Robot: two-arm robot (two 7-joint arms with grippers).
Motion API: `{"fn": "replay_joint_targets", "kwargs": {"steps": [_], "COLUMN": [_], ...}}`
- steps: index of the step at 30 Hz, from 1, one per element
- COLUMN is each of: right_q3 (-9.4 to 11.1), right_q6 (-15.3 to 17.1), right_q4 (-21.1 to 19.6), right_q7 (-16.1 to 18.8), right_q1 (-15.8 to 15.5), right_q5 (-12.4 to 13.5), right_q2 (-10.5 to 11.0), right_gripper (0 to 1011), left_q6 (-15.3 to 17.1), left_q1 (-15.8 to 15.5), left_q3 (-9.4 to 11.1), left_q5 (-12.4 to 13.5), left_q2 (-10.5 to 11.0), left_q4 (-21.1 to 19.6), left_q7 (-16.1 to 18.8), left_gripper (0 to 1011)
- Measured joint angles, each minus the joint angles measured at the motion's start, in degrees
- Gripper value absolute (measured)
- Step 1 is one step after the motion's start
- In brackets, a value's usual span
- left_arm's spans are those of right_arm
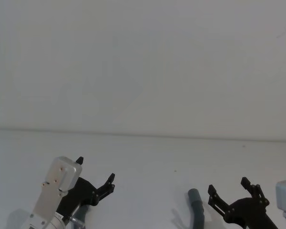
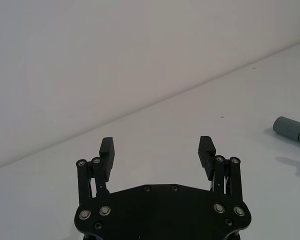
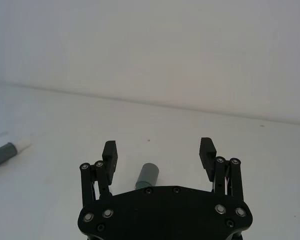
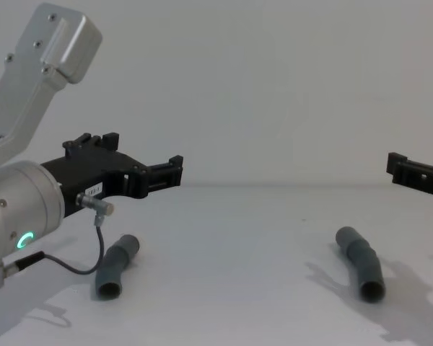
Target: Use both hands to pick up one end of the pipe from the table, align the ends, and insert them.
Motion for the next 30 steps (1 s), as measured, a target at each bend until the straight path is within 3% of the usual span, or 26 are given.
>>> {"fn": "replay_joint_targets", "kwargs": {"steps": [30], "right_q3": [0.0], "right_q6": [0.0], "right_q4": [0.0], "right_q7": [0.0], "right_q1": [0.0], "right_q5": [0.0], "right_q2": [0.0], "right_gripper": [1000], "left_q6": [0.0], "left_q1": [0.0], "left_q3": [0.0], "left_q5": [0.0], "left_q2": [0.0], "left_q4": [0.0], "left_q7": [0.0], "left_gripper": [1002]}}
